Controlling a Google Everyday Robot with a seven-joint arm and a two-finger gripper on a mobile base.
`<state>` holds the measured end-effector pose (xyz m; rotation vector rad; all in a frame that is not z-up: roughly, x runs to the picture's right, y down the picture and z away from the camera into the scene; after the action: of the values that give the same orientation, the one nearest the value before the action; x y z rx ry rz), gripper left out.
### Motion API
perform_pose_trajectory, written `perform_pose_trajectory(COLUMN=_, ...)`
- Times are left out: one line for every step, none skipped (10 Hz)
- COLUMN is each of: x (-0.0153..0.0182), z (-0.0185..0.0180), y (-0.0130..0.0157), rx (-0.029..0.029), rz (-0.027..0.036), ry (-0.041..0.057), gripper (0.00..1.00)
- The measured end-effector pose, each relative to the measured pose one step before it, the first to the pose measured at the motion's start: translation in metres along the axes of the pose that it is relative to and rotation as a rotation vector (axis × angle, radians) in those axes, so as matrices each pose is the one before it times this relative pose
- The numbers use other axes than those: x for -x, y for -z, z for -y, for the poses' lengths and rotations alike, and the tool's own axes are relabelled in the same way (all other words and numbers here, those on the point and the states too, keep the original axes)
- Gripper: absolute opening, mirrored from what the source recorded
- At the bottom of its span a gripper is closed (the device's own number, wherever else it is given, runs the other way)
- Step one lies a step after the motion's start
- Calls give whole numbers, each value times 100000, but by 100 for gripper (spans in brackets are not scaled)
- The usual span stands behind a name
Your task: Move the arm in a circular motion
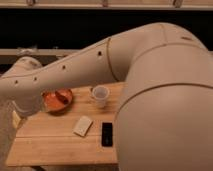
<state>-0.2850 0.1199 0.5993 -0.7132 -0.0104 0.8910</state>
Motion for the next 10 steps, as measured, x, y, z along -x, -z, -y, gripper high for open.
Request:
perform_pose_trajectory(x=-1494, z=2088, y=-88, rx=-438, rz=-1724, ry=-5545, gripper=80)
perform_pose_trajectory(x=-1085, z=2108, y=-96, rx=-874, rz=-1457, ry=-5919, gripper=80)
perform_pose_trajectory(x=-940, z=2190, y=-186, rx=-1267, rz=-1539, ry=-6284, gripper=80)
perform_pose_trajectory(x=-499, z=1675, y=-75, rx=-1189, rz=-986, ry=-5029, gripper=80)
perform_pose_trajectory(x=-328, z=1992, y=28, rx=-1824, rz=-840, ry=-6001, gripper=80)
perform_pose_trajectory(x=-101, z=1076, y=-75, rx=-1365, rz=-611, ry=-3520, gripper=80)
perform_pose_trajectory(x=142, z=739, y=-98, rx=-787, rz=-196, ry=-2939, gripper=80)
perform_pose_trajectory(x=185, z=870, y=-15, rx=-768, rz=-77, ry=-1648, gripper=80)
perform_pose_trajectory(x=91, z=524, y=-77, rx=-184, rz=59, ry=-1132, gripper=80)
perform_pose_trajectory(x=39, z=-160, y=2, rx=202, rz=112, ry=216, gripper=80)
